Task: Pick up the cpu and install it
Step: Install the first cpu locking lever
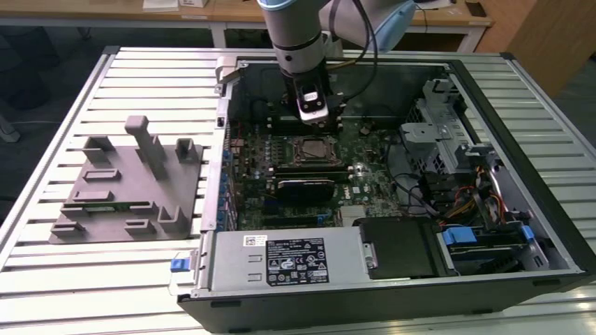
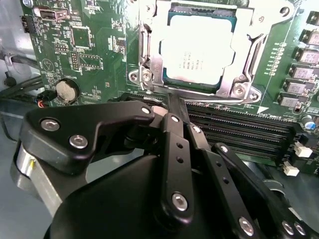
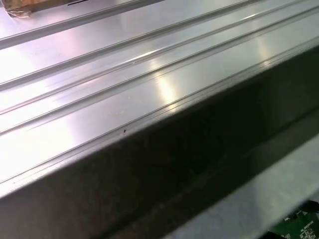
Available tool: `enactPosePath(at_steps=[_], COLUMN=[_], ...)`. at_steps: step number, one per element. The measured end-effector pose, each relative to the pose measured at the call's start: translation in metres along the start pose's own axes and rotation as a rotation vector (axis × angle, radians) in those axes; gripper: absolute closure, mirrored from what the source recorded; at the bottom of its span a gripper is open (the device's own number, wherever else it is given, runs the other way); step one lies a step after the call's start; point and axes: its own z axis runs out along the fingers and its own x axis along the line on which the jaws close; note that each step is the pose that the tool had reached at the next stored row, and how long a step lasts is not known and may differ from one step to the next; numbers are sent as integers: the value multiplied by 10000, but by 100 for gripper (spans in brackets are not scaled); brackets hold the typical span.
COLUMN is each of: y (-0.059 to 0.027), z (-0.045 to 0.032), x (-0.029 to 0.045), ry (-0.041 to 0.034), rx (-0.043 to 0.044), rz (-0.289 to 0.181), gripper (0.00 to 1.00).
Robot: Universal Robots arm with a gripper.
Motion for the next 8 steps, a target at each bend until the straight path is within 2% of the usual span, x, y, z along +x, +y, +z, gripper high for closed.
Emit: enactPosePath(at_steps=[2,6,8], y=[10,8,6], z=[16,26,33], x=[10,12,13], ry=[-1,-57,-65], rx=[13,133,154], rz=[-71,-198,-253], gripper=[89,89,89])
